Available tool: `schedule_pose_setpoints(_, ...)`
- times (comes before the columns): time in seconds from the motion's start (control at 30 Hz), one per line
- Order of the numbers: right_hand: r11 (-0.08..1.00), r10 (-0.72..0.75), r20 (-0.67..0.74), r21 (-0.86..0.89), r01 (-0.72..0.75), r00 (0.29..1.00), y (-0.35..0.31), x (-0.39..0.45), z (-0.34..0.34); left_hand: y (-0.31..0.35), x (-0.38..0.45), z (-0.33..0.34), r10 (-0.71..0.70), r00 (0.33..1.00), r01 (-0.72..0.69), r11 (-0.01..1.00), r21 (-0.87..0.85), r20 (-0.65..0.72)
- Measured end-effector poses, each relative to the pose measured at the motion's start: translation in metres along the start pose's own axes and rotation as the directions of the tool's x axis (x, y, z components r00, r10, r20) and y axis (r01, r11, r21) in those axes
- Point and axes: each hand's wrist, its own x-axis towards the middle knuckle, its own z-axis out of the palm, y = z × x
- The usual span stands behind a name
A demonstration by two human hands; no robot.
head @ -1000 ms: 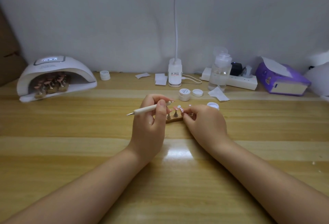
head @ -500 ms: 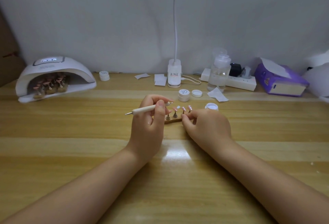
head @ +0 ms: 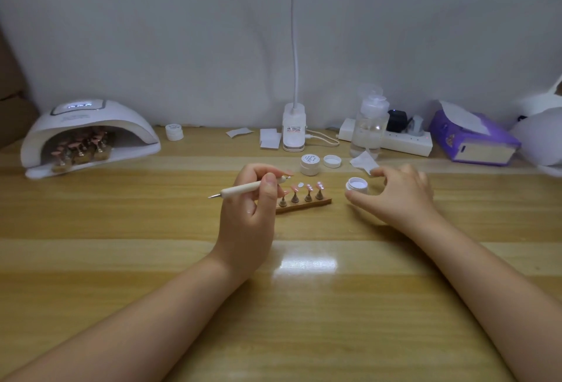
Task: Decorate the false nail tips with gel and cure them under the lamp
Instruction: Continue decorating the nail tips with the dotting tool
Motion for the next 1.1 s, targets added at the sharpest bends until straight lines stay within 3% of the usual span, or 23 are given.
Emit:
schedule_pose_setpoints(0.07, 1.0, 0.0, 0.04, -0.017, 0.001, 0.999, 0.001, 0.0, 0.003, 0.0, 0.0, 0.0, -0.002, 1.0, 0.002, 1.0, -0.003, 0.001)
schedule_pose_setpoints(0.27, 0.998, -0.066, -0.023, -0.003, 0.066, 0.998, -0.004, -0.003, 0.01, -0.001, 0.001, 0.0, -0.004, 1.0, 0.004, 1.0, 0.006, 0.007)
schedule_pose_setpoints(0.43, 0.947, -0.182, -0.285, 0.206, 0.246, 0.941, -0.01, -0.01, 0.003, 0.002, 0.0, 0.0, -0.014, 1.0, 0.014, 1.0, 0.004, -0.002)
schedule_pose_setpoints(0.53, 0.89, -0.311, -0.36, 0.215, 0.402, 0.88, -0.021, -0.023, 0.001, 0.005, -0.001, 0.0, 0.009, 1.0, -0.009, 1.0, -0.003, 0.004)
schedule_pose_setpoints(0.63, 0.825, -0.47, -0.347, 0.155, 0.544, 0.812, -0.03, -0.033, 0.001, 0.007, -0.004, 0.001, 0.054, 0.998, -0.054, 0.999, -0.006, 0.019)
schedule_pose_setpoints(0.77, 0.774, -0.539, -0.343, 0.157, 0.613, 0.769, -0.038, -0.044, 0.003, 0.008, -0.005, 0.002, 0.085, 0.996, -0.086, 0.996, 0.033, 0.03)
schedule_pose_setpoints(1.1, 0.76, -0.549, -0.304, 0.207, 0.616, 0.779, -0.046, -0.053, 0.006, 0.008, -0.005, 0.004, 0.066, 0.993, -0.075, 0.993, 0.093, 0.093)
